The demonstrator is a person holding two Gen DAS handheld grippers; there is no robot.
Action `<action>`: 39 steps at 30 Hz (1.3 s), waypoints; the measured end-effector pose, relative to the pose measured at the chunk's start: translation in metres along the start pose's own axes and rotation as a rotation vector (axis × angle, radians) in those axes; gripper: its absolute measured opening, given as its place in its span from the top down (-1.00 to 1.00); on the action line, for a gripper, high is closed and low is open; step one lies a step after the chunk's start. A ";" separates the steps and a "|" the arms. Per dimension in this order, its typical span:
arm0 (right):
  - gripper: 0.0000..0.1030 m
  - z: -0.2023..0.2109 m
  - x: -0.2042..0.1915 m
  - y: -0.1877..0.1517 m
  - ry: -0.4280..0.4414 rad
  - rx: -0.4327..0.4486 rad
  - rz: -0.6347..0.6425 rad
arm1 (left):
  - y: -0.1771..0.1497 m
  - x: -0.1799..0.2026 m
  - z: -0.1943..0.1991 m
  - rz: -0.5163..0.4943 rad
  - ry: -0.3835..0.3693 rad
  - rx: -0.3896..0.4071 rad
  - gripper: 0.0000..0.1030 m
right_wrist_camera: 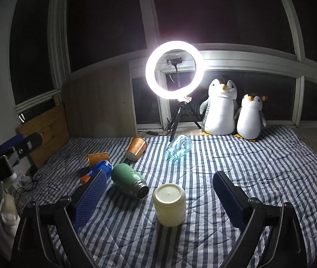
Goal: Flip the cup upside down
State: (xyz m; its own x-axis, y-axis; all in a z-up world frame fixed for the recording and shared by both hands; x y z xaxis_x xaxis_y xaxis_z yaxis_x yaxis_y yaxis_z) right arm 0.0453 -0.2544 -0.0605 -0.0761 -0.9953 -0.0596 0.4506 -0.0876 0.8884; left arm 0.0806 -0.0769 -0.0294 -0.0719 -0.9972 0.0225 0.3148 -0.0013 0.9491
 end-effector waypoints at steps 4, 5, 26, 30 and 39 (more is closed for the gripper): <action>-0.84 0.006 -0.007 -0.005 -0.019 0.010 0.015 | -0.003 -0.004 0.013 -0.016 0.005 -0.002 -0.99; -0.84 0.008 -0.009 -0.006 -0.025 0.016 0.016 | -0.005 -0.007 0.015 -0.012 0.005 -0.005 -0.99; -0.91 0.057 -0.038 0.003 -0.134 0.161 0.046 | 0.001 -0.024 0.061 0.027 0.026 0.086 -0.99; -0.92 0.056 -0.037 0.004 -0.144 0.166 0.041 | 0.002 -0.027 0.062 0.030 0.032 0.091 -0.99; -0.93 0.054 -0.032 0.006 -0.194 0.179 0.030 | 0.001 -0.025 0.053 0.027 0.023 0.073 -0.99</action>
State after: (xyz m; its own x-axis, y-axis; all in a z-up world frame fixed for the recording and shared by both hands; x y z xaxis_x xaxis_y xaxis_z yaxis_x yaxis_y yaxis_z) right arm 0.0028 -0.2207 -0.0290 -0.2419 -0.9694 0.0410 0.2916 -0.0323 0.9560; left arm 0.0323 -0.0477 -0.0125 -0.0424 -0.9982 0.0420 0.2463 0.0303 0.9687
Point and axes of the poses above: each gripper's, at about its wrist camera, not at the fingertips, and z roughly against the way its jaws point, x to its right, y to its top, the point moved 7 cm from there along -z, roughly the way its jaws point, and after that the axes turned 1 degree about y, right-handed, at the moved point
